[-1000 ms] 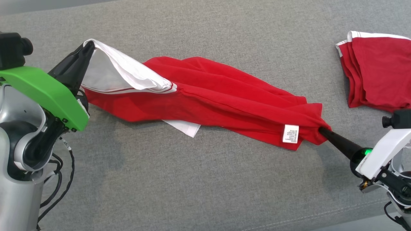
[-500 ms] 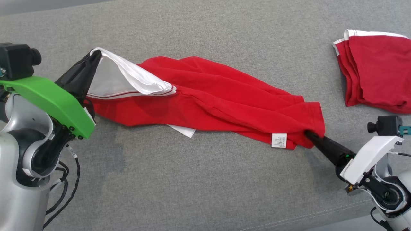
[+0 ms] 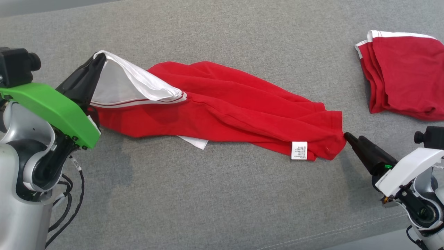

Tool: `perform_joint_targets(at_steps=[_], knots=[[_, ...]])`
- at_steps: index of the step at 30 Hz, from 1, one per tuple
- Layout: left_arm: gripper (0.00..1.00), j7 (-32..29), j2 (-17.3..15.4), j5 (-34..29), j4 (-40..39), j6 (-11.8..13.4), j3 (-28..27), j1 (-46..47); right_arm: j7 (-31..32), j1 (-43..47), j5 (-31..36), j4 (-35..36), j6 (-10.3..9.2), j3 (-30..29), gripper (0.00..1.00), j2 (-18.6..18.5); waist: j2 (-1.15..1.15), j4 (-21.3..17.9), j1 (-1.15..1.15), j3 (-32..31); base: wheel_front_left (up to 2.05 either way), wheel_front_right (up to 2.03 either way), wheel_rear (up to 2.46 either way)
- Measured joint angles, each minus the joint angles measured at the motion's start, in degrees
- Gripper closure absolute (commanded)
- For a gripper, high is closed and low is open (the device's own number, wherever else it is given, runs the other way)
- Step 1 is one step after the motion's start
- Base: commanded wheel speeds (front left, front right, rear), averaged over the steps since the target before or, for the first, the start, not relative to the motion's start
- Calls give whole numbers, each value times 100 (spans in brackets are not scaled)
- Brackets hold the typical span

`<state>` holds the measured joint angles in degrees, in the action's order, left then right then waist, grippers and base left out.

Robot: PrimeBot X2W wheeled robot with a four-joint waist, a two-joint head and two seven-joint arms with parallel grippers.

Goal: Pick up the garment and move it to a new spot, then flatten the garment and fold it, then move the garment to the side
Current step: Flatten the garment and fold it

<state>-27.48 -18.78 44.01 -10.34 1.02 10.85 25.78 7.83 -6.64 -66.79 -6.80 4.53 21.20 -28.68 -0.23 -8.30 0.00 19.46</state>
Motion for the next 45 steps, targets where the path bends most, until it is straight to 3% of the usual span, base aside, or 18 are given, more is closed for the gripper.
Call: perform_joint_targets(at_steps=[14, 26, 36, 45], knots=[[100, 81, -15, 0, 35, 0, -114, -21, -130, 396, 291, 433, 144, 602, 0, 148, 0, -64, 0, -11, 0, 0, 0], [100, 107, -3, 0, 60, -7, -86, -42, -24, 466, 767, 352, 148, 903, 0, -37, 0, -73, 0, -43, 0, 0, 0], [100, 98, 40, 0, 26, -9, 29, -20, -120, -277, 1236, 130, -73, 777, 0, -27, 0, 31, 0, 97, 0, 0, 0], [100, 73, 69, -1, 34, -56, 40, 205, -172, -821, 1237, -107, -221, 495, 0, -14, 0, 176, 0, 266, 0, 0, 0]])
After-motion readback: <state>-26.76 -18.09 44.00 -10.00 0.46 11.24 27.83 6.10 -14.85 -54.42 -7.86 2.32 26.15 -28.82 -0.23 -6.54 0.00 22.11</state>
